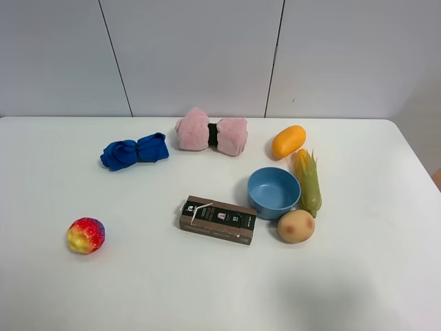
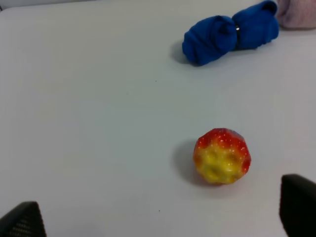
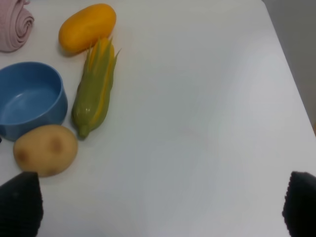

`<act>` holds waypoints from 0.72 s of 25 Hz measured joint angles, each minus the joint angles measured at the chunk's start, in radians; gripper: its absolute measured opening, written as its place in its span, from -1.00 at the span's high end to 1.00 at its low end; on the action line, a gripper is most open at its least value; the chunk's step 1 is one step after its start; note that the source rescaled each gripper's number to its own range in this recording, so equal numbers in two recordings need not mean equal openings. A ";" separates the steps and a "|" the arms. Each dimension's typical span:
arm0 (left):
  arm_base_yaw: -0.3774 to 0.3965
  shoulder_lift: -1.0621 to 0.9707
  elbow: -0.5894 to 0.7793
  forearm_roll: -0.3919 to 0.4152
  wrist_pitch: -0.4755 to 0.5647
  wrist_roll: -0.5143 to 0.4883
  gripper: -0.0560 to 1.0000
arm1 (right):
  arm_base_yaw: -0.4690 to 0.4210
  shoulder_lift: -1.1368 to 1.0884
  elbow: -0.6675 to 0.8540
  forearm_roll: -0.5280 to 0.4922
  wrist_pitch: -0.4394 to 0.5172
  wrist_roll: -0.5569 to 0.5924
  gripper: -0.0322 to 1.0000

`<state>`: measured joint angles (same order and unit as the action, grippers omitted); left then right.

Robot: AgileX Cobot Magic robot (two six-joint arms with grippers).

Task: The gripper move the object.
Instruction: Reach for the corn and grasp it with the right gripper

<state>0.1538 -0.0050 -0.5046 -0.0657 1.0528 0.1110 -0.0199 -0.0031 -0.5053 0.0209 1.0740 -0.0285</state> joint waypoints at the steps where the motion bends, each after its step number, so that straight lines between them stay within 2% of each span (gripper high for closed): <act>1: 0.000 0.000 0.000 0.000 0.000 0.000 -1.00 | 0.000 0.000 0.000 0.000 0.000 0.000 -1.00; 11: 0.000 0.000 0.000 0.000 0.000 0.000 -1.00 | 0.000 0.000 0.000 0.000 0.000 0.005 -1.00; 18: 0.000 0.000 0.000 0.000 0.000 0.000 -1.00 | 0.000 0.040 -0.037 -0.040 -0.016 0.105 -1.00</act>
<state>0.1538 -0.0050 -0.5046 -0.0657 1.0528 0.1110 -0.0199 0.0369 -0.5422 -0.0195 1.0575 0.0763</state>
